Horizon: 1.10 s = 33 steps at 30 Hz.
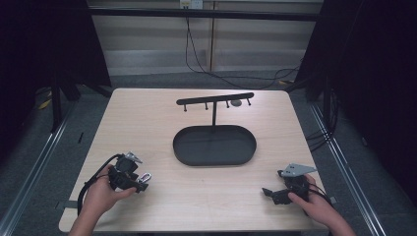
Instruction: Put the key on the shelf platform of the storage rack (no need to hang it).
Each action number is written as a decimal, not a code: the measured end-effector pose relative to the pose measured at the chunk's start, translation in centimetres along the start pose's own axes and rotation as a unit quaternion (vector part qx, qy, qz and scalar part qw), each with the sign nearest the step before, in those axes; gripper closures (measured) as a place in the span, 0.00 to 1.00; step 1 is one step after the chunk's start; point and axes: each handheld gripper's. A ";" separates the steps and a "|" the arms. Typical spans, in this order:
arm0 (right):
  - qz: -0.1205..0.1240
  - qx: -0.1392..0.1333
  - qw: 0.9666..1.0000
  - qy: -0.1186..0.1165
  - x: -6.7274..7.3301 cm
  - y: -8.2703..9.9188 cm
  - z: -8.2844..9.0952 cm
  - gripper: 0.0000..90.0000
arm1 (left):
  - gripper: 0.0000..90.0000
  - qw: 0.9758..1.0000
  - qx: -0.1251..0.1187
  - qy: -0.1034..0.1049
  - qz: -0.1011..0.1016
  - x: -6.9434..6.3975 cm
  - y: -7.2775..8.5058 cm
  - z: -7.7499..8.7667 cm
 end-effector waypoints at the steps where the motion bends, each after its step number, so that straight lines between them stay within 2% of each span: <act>1: 0.000 0.000 1.000 0.000 0.0 0.0 0.0 0.08 | 0.52 1.000 0.008 0.003 0.001 0.1 -0.3 0.0; 2: 0.000 0.000 1.000 0.000 0.0 0.0 0.0 0.08 | 0.54 1.000 0.024 0.002 -0.002 0.1 -0.6 -0.1; 4: 0.000 0.000 1.000 0.000 0.0 0.0 0.0 0.08 | 0.55 1.000 0.027 0.001 -0.003 0.1 -0.8 -0.2; 5: 0.000 0.000 1.000 0.000 0.0 0.0 0.0 0.08 | 0.55 0.999 0.036 -0.001 0.001 0.2 -1.1 -0.3; 8: 0.000 0.000 1.000 0.000 0.0 0.0 0.0 0.08 | 0.57 0.999 0.040 -0.001 0.004 0.2 -1.4 -0.4; 10: 0.001 0.000 1.000 0.000 0.0 0.0 0.0 0.08 | 0.60 0.998 0.055 -0.003 0.004 0.4 -1.7 -0.7; 12: 0.000 0.000 1.000 0.000 0.0 0.0 0.0 0.08 | 0.60 0.998 0.060 -0.005 0.009 0.4 -1.8 -0.8; 16: -0.001 0.000 1.000 -0.001 0.0 0.0 0.0 0.08 | 0.64 0.997 0.071 -0.006 0.008 0.3 -2.2 -1.1; 17: -0.002 -0.001 1.000 0.000 0.0 0.0 0.0 0.08 | 0.66 0.997 0.083 -0.005 0.005 0.3 -2.5 -1.2; 20: -0.002 -0.001 1.000 0.000 0.0 0.0 0.0 0.08 | 0.68 0.996 0.092 -0.012 0.006 0.2 -2.8 -1.4; 22: -0.001 -0.001 1.000 0.000 0.0 0.0 0.0 0.08 | 0.74 0.994 0.107 -0.024 0.004 0.1 -3.1 -1.5; 23: -0.001 -0.001 1.000 0.000 0.0 0.0 0.0 0.08 | 0.76 0.994 0.107 -0.024 0.004 0.1 -3.1 -1.5; 26: -0.001 -0.001 1.000 -0.001 0.0 0.0 0.0 0.08 | 0.78 0.992 0.122 -0.025 0.014 0.0 -3.3 -1.6; 29: -0.001 -0.001 1.000 -0.001 0.0 0.0 0.0 0.08 | 0.78 0.990 0.135 -0.030 0.014 -0.1 -3.6 -1.7; 33: -0.001 -0.001 1.000 -0.001 0.0 0.0 0.0 0.08 | 0.79 0.990 0.139 -0.025 0.018 -0.1 -3.8 -1.7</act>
Point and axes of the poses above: each handheld gripper's, and its own axes: z roughly backward along the jaws, y roughly out of its underside, x roughly to its left, and after that the axes turned 2 degrees about -x, right-handed
